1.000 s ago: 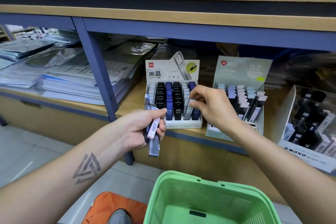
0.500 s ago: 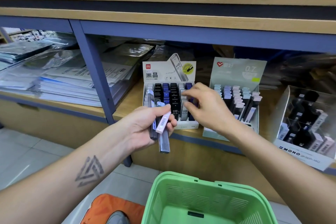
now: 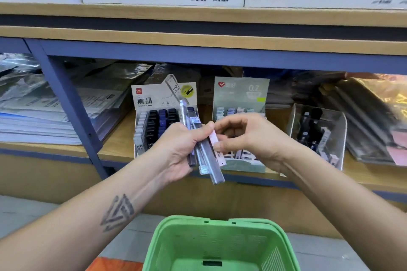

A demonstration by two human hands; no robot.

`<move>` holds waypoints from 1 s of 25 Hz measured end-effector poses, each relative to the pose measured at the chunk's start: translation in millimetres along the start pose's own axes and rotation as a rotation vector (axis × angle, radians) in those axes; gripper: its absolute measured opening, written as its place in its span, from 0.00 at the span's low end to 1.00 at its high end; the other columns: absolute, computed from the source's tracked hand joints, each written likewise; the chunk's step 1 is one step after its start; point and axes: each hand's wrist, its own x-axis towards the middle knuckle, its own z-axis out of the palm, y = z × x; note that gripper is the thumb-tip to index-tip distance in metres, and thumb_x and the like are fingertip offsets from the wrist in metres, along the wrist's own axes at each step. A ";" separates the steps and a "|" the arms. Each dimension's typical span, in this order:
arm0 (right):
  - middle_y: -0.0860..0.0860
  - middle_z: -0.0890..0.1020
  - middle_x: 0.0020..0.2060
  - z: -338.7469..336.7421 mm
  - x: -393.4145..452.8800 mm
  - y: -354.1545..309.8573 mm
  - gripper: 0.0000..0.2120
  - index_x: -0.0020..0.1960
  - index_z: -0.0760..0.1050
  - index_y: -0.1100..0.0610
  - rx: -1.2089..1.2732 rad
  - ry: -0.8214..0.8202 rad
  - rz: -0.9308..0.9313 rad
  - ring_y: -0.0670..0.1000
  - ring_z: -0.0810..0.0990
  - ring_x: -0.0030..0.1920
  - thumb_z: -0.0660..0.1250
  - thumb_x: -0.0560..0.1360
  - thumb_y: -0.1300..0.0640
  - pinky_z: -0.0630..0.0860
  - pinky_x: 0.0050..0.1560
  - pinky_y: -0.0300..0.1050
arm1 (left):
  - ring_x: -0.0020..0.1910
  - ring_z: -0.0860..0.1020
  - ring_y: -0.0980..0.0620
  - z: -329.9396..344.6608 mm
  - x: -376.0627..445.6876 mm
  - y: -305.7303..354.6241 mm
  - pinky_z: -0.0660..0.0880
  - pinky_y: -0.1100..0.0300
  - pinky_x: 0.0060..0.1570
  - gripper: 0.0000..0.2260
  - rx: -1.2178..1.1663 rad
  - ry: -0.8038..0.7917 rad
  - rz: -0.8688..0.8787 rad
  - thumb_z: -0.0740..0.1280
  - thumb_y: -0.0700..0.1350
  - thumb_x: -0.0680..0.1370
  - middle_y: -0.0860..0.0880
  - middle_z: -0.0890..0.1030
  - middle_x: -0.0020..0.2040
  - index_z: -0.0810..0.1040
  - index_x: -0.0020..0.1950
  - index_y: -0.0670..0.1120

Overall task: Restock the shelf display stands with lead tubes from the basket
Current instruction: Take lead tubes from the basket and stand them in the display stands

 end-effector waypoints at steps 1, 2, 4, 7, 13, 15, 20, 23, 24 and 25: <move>0.56 0.84 0.40 -6.2 -3.7 0.8 0.12 0.51 0.83 0.64 0.063 0.035 0.004 0.52 0.81 0.40 0.76 0.69 0.71 0.81 0.42 0.44 | 0.41 0.86 0.41 8.2 0.4 -0.1 0.84 0.45 0.42 0.10 -0.022 -0.025 -0.014 0.67 0.40 0.80 0.36 0.85 0.44 0.79 0.56 0.34; 0.57 0.84 0.40 -12.6 -6.7 2.0 0.11 0.50 0.82 0.65 0.136 0.075 0.009 0.53 0.82 0.40 0.75 0.69 0.72 0.81 0.41 0.45 | 0.43 0.86 0.40 15.5 1.2 -0.2 0.84 0.45 0.42 0.09 -0.044 -0.051 -0.027 0.66 0.39 0.81 0.35 0.85 0.45 0.79 0.57 0.34; 0.58 0.84 0.41 -31.5 -14.7 5.8 0.12 0.50 0.82 0.64 0.329 0.156 0.019 0.53 0.83 0.41 0.74 0.67 0.71 0.81 0.42 0.44 | 0.50 0.85 0.36 30.6 4.5 -2.7 0.82 0.42 0.47 0.11 -0.069 -0.116 -0.052 0.63 0.38 0.82 0.33 0.84 0.51 0.78 0.61 0.34; 0.57 0.85 0.41 -60.5 -29.4 10.8 0.14 0.52 0.80 0.64 0.452 0.241 0.005 0.52 0.84 0.42 0.74 0.67 0.70 0.81 0.45 0.41 | 0.53 0.84 0.35 51.3 8.4 -11.5 0.80 0.41 0.53 0.11 -0.043 -0.203 -0.082 0.63 0.37 0.83 0.32 0.83 0.53 0.77 0.63 0.34; 0.56 0.85 0.43 -97.8 -60.9 20.3 0.11 0.56 0.81 0.62 0.291 0.352 -0.017 0.56 0.85 0.45 0.72 0.74 0.69 0.83 0.49 0.50 | 0.39 0.85 0.43 89.7 20.7 -34.5 0.82 0.58 0.37 0.10 0.108 -0.259 -0.130 0.66 0.37 0.81 0.34 0.85 0.48 0.77 0.58 0.32; 0.57 0.86 0.43 -112.9 -73.0 22.8 0.14 0.60 0.80 0.60 0.091 0.351 -0.015 0.57 0.86 0.44 0.73 0.75 0.67 0.83 0.48 0.52 | 0.29 0.79 0.49 103.5 27.7 -40.7 0.75 0.62 0.28 0.08 0.072 -0.224 -0.138 0.68 0.39 0.80 0.36 0.84 0.42 0.75 0.54 0.35; 0.55 0.87 0.43 -134.6 -94.7 28.9 0.14 0.52 0.82 0.59 -0.226 0.290 -0.002 0.53 0.85 0.45 0.80 0.68 0.63 0.82 0.52 0.49 | 0.24 0.72 0.53 132.4 44.0 -57.0 0.68 0.66 0.23 0.10 0.010 -0.236 -0.173 0.71 0.42 0.78 0.37 0.81 0.37 0.77 0.50 0.35; 0.54 0.87 0.41 -145.5 -102.5 35.4 0.13 0.49 0.83 0.60 -0.251 0.300 0.008 0.49 0.84 0.43 0.81 0.66 0.64 0.81 0.48 0.42 | 0.24 0.73 0.54 146.3 51.4 -70.5 0.67 0.67 0.23 0.03 0.044 -0.276 -0.157 0.69 0.35 0.77 0.37 0.81 0.37 0.78 0.48 0.35; 0.53 0.87 0.41 -151.0 -105.3 37.7 0.13 0.50 0.83 0.60 -0.244 0.322 0.031 0.49 0.84 0.42 0.81 0.67 0.64 0.80 0.47 0.42 | 0.25 0.73 0.54 149.1 53.3 -74.3 0.68 0.67 0.23 0.02 0.066 -0.271 -0.130 0.70 0.34 0.77 0.37 0.82 0.38 0.79 0.48 0.35; 0.55 0.86 0.42 -157.6 -108.4 40.4 0.12 0.50 0.83 0.60 -0.211 0.347 0.059 0.50 0.83 0.42 0.80 0.68 0.64 0.80 0.47 0.43 | 0.25 0.73 0.54 151.5 54.7 -77.7 0.68 0.66 0.24 0.01 0.089 -0.262 -0.098 0.70 0.34 0.76 0.35 0.83 0.40 0.80 0.47 0.36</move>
